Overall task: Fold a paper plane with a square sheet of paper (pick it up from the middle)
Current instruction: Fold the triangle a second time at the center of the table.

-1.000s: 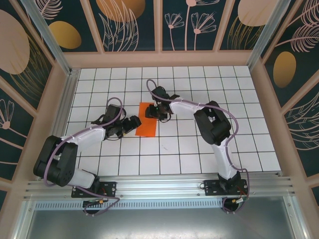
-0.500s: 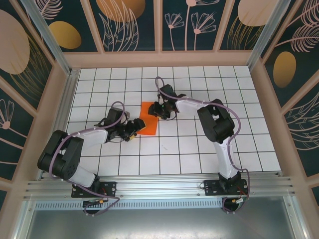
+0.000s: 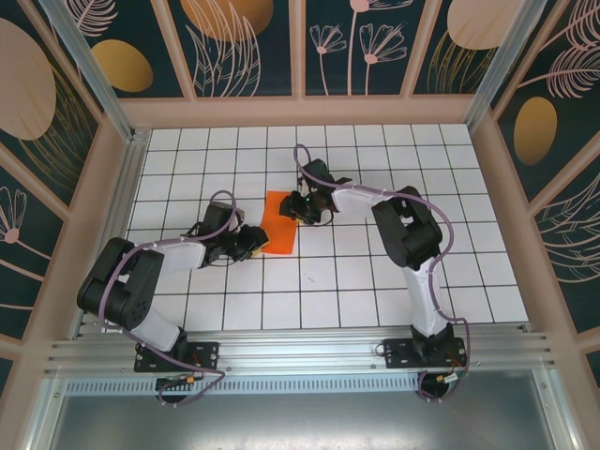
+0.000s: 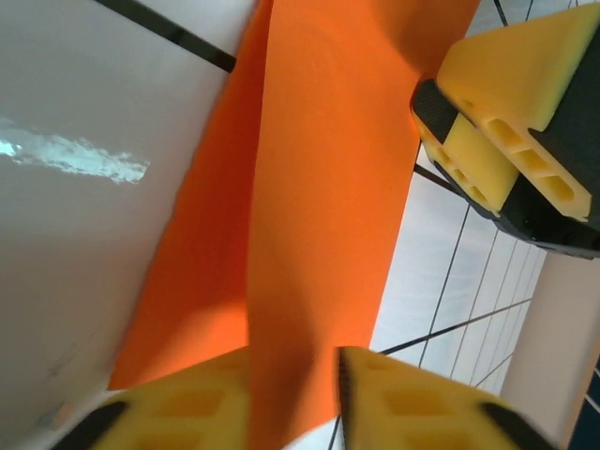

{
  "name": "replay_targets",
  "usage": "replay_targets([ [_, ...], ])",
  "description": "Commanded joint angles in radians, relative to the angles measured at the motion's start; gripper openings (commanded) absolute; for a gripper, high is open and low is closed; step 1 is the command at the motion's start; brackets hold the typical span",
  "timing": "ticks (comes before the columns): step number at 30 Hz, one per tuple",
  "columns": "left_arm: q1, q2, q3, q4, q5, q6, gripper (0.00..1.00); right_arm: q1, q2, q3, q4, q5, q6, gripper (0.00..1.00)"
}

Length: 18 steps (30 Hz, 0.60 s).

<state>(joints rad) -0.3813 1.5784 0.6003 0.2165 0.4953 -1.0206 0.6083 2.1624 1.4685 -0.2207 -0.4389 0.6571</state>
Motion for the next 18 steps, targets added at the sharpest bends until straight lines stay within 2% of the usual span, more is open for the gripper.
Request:
replay_targets([
  [1, 0.004, -0.004, 0.01, -0.026, -0.076, 0.033, 0.15, -0.016, -0.012, -0.041, -0.02, 0.0, -0.015, 0.46],
  [4, 0.004, 0.0, 0.03, -0.086, -0.126, 0.079, 0.05, -0.032, -0.054, -0.04, 0.027, -0.035, -0.052, 0.46],
  [8, 0.004, 0.015, 0.061, -0.16, -0.168, 0.143, 0.0, -0.054, -0.07, -0.005, 0.047, -0.051, -0.092, 0.45],
  [12, 0.004, 0.031, 0.101, -0.231, -0.193, 0.211, 0.0, -0.056, -0.029, 0.058, 0.005, -0.015, -0.126, 0.42],
  [18, 0.004, 0.045, 0.158, -0.322, -0.211, 0.283, 0.0, -0.056, 0.025, 0.121, 0.001, -0.07, -0.161, 0.37],
])
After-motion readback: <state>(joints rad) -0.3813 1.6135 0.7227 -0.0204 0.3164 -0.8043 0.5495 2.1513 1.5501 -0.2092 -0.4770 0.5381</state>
